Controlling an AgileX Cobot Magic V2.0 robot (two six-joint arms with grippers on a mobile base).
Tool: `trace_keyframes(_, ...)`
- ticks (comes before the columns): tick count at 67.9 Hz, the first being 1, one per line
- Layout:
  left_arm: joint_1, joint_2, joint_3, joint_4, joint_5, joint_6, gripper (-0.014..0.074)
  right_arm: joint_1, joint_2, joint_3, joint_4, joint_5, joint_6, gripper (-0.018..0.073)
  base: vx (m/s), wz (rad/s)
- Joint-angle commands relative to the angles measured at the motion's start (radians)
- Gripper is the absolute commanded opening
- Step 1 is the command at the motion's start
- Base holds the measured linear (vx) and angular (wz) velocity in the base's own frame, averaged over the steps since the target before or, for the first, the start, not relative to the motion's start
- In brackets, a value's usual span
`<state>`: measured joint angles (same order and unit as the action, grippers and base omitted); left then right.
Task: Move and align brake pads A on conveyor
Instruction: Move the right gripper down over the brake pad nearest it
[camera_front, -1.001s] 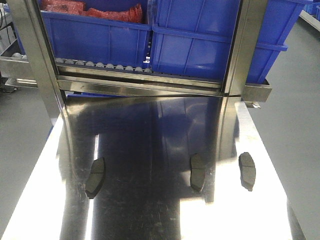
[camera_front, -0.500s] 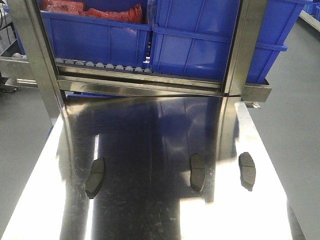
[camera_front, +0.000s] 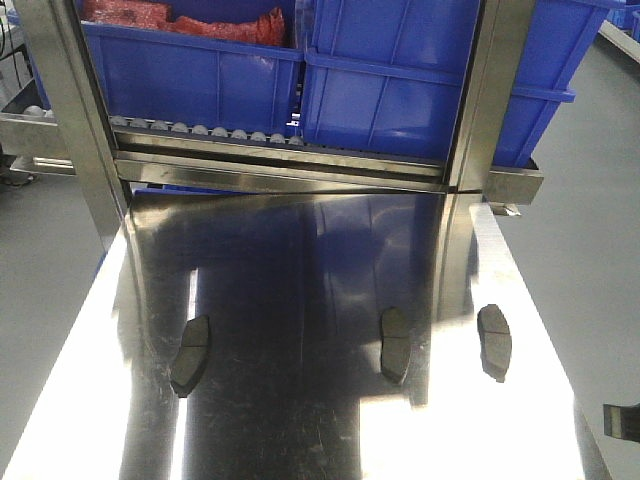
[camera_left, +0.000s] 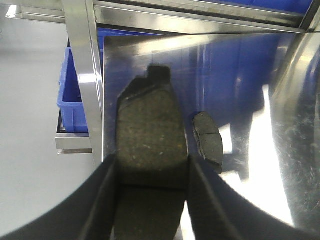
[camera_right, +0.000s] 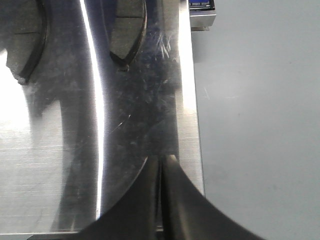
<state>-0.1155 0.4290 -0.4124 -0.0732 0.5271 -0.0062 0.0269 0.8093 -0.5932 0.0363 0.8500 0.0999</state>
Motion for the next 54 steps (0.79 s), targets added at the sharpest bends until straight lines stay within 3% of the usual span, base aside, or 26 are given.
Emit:
trace_keyframes(1,-0.006,0.004,-0.027,-0.006,-0.095,-0.001,-0.0006,-0.004,0.001,-0.037,-0.036,-0.033,0.005,0.0012,0.00,0.00)
trace_keyframes(12,-0.006,0.004,-0.027,-0.006,-0.095,-0.001,-0.0006,-0.004,0.011,-0.064,-0.036,0.001,0.003,0.0127,0.00,0.00)
trace_keyframes(33,-0.006,0.004,-0.027,-0.006,-0.095,-0.001,-0.0006,-0.004,0.077,-0.114,0.024,-0.006,-0.069,0.0492,0.00,0.00)
trace_keyframes(54,-0.006,0.004,-0.027,-0.006,-0.095,-0.001,-0.0006,0.025,0.329,-0.229,0.053,-0.010,-0.087,0.0473,0.00,0.00)
